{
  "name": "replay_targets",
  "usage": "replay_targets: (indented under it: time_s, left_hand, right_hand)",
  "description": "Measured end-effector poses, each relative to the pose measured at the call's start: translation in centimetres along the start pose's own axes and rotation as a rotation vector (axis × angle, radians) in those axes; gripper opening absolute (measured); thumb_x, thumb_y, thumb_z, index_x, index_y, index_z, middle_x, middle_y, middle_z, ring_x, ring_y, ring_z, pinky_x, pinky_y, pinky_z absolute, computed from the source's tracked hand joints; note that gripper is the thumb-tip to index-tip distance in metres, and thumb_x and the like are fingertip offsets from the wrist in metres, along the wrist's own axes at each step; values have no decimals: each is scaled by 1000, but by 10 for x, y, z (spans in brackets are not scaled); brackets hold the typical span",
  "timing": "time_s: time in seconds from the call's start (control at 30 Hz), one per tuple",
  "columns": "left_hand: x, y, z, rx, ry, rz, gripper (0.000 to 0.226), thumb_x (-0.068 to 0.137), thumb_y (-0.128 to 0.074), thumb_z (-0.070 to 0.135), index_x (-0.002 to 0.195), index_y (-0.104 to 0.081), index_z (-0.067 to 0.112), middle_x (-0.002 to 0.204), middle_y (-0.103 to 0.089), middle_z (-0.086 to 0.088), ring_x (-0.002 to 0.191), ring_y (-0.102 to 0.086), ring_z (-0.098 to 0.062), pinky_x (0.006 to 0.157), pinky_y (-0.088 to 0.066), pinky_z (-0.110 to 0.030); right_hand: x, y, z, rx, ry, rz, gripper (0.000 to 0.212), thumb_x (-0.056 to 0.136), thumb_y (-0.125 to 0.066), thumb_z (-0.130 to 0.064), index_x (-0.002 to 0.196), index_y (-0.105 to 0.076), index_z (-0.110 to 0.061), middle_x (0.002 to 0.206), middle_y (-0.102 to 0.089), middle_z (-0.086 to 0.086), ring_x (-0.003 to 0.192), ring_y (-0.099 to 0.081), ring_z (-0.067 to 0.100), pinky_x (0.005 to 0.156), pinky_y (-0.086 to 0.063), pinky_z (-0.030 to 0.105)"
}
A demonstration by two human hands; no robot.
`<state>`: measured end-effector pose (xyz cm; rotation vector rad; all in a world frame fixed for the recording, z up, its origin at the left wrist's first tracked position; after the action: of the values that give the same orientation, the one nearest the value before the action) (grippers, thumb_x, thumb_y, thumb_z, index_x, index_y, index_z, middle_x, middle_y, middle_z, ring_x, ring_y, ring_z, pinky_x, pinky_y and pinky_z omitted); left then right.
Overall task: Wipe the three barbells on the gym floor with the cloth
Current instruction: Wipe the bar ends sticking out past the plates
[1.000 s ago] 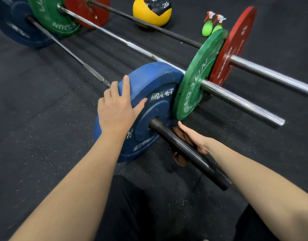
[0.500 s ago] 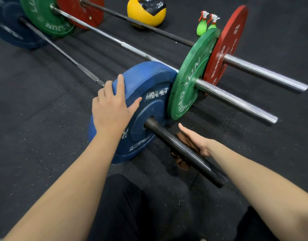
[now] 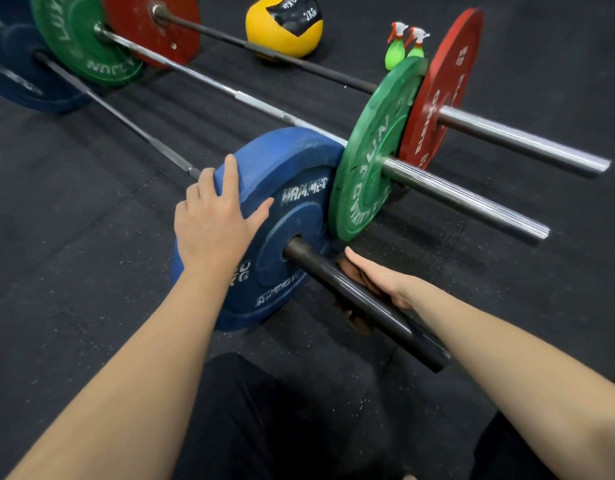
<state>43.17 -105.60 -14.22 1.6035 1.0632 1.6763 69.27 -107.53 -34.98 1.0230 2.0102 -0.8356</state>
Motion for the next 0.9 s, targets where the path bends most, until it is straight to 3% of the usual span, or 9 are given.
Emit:
replay_targets:
  time_s: [0.1,0.2,0.43,0.53,0.63,0.8,0.9]
  left_hand:
    - [0,1,2,-22,-7,-11,81,94,-49,72,152,-41,15,135,-57,-21,101,-62,-41,70,-50,-50]
    - [0,2,4,-35,-10,-12,84,93,-50,73,152,-40,15,135,-56,-22,103,-61,-42,71,-50,-51]
    - [-3,2,11,-98,26,-30,89,90,-57,71,155,-36,14,146,-49,-24,126,-54,-42,91,-50,-55]
    - [-4,3,12,-89,-19,-14,88,90,-62,67,156,-33,15,152,-44,-23,136,-48,-40,98,-48,-56]
    - [-4,4,15,-45,-110,11,80,95,-58,64,158,-31,22,158,-39,-19,142,-42,-38,99,-49,-56]
    - [-4,6,17,-45,-122,4,75,98,-55,62,158,-29,25,159,-37,-19,141,-41,-39,98,-48,-58]
    - [-5,6,17,-65,-105,-7,74,98,-55,61,157,-29,26,158,-36,-20,140,-41,-41,98,-46,-58]
  right_hand:
    - [-16,17,23,-27,-69,-2,111,68,-47,-98,119,-71,-2,126,-67,25,106,-67,37,105,-49,56]
    - [-29,30,43,-88,-123,-3,111,69,-43,-100,119,-73,-5,126,-68,24,115,-67,39,107,-49,55]
    - [-36,18,33,-23,-65,-3,105,72,-40,-99,107,-74,-5,110,-67,26,95,-67,37,93,-55,53]
    - [-30,21,21,-36,27,136,110,68,-47,-99,109,-73,-1,109,-71,26,90,-71,38,85,-58,49]
    - [-32,30,21,-122,30,283,114,54,-54,-103,108,-77,-6,104,-76,20,95,-75,38,95,-57,53]
    - [-57,34,31,-166,43,358,99,69,-55,-94,102,-78,-3,93,-77,19,84,-76,36,87,-61,49]
    - [-69,51,50,-183,-31,432,104,61,-58,-97,105,-76,-5,96,-77,17,81,-77,36,80,-62,50]
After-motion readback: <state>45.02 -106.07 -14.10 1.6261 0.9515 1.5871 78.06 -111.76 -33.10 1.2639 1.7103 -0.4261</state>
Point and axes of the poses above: each hand's wrist, its own x-axis towards the middle knuckle, its own y-axis out of the back of the hand, z = x × y, the point moved 7 cm from there along x, towards the middle knuckle
